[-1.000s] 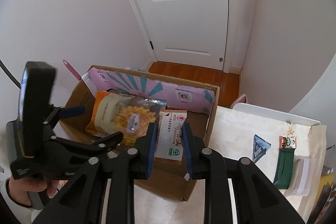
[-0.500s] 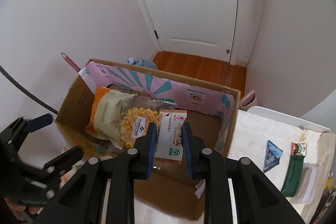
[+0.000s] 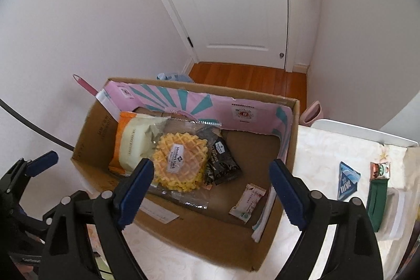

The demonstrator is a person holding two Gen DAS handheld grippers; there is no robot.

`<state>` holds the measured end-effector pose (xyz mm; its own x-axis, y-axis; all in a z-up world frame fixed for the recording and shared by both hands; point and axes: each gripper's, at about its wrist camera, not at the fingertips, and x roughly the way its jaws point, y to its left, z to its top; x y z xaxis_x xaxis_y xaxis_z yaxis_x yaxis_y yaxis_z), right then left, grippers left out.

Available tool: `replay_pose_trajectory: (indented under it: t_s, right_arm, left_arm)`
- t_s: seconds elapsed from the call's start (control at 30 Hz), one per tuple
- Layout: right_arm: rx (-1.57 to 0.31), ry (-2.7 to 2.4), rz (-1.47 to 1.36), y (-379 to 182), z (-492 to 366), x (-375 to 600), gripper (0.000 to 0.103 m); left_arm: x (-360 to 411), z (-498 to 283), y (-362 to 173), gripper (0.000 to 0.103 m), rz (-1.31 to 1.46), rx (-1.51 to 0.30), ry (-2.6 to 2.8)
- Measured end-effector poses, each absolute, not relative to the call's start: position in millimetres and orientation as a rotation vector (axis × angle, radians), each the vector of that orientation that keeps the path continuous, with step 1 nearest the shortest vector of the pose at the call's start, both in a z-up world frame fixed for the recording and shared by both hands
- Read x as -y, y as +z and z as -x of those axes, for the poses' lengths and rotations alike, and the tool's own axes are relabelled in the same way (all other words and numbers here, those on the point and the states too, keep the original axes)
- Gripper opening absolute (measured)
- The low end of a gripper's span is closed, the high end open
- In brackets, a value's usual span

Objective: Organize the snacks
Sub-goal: 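Withdraw both tools from the box back toward the table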

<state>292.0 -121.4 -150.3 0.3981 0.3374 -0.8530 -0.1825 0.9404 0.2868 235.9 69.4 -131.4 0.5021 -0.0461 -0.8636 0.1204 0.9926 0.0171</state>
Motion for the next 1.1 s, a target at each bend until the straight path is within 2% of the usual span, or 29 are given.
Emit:
replay_pose_trajectory:
  t_s: [0.17,0.23,0.27,0.63,0.9,1.1]
  right_arm:
    - [-1.067,0.308,-0.163,-125.8,-272.6,126.9,0.087]
    - [-1.054,0.297,-0.168,-116.9,-262.1,130.8,0.101]
    - [-1.041,0.285,-0.172,-112.0,-254.6,133.9,0.103]
    - [-0.955,0.082,-0.14,-92.8,-173.2,189.5,0.103]
    - [-0.915,-0.017,-0.009,-89.7,-122.2,252.2,0.103]
    - [-0.92,0.02,-0.023,-101.7,-108.0,306.1,0.103]
  left_arm:
    - [-63.4,-225.0,-116.0,0.099,-0.101,-1.011,-0.121]
    - [-60.1,-219.6,-111.6,0.099,-0.101,-1.0,-0.131]
    - [-58.3,-217.4,-110.2,0.099,-0.1,-0.996,-0.141]
    - [-3.1,-187.5,-100.9,0.099,-0.114,-0.968,-0.28]
    - [78.3,-169.7,-92.3,0.099,-0.072,-0.957,-0.347]
    - [151.0,-165.4,-101.2,0.099,-0.058,-0.959,-0.37]
